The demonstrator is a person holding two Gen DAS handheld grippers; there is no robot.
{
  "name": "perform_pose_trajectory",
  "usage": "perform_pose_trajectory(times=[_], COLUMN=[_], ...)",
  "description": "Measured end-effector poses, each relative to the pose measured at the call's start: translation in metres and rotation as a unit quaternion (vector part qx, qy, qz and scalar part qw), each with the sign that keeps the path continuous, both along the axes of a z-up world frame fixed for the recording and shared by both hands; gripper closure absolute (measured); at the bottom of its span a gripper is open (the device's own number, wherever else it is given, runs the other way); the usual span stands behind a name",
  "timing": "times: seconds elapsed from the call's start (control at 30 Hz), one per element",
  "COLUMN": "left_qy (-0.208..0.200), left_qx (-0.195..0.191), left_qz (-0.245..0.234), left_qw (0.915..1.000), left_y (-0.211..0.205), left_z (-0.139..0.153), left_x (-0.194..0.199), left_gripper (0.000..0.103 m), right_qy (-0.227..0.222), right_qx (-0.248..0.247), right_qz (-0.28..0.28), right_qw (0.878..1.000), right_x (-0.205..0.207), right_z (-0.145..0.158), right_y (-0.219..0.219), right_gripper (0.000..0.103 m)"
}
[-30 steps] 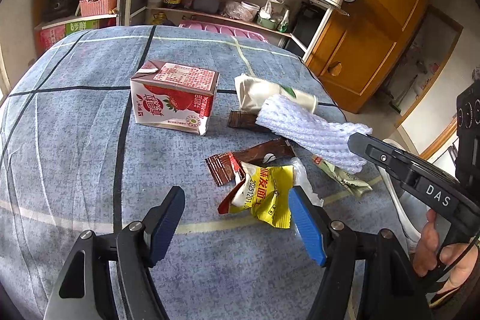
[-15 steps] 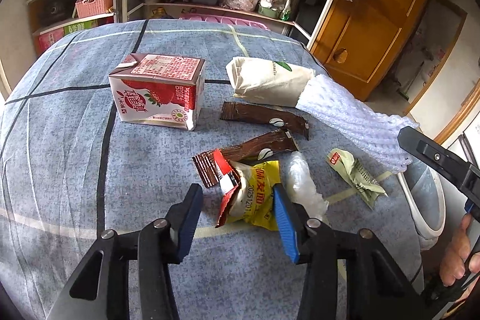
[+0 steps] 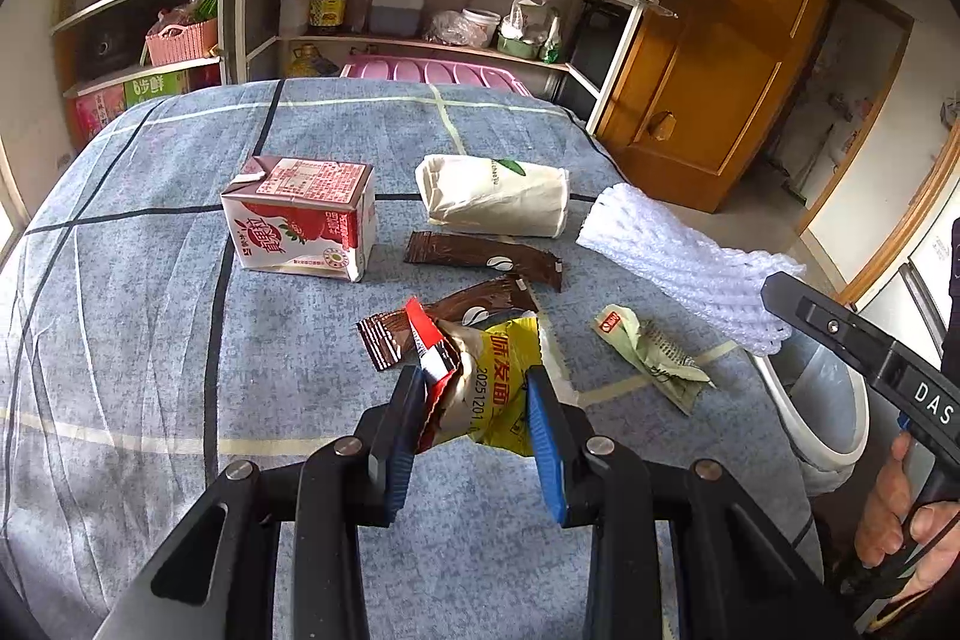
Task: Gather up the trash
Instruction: 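Grasp a white foam fruit net with the right gripper while the left grasps the yellow snack bag, then carry the foam net and yellow bag over the bin and open both grippers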
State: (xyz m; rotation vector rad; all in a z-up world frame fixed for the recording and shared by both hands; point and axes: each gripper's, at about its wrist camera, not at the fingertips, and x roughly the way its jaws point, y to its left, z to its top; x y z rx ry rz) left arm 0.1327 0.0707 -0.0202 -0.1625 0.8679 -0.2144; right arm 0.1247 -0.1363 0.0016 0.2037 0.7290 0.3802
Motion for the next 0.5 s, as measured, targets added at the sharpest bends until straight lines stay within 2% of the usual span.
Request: perform_pose_trajectory(times=[0.27,0.5], left_qy=[-0.031,-0.051], left_qx=[0.000,0.011], left_qz=[-0.023,-0.048], left_qw=[0.9992,0.9975], left_y=[-0.020,-0.054], left_z=[0.029,0.045], left_x=[-0.013,-0.021], left_gripper=[0.068,0.068], right_qy=[-0.018,-0.034], right_qx=[0.008,0.004], right_qz=[-0.018,-0.041], right_qw=[1.000,0.999], right_x=[-0.014,-0.030], right_z=[0.014,0.023], right_y=[-0.019,-0.043], right_gripper=[0.088,0.088])
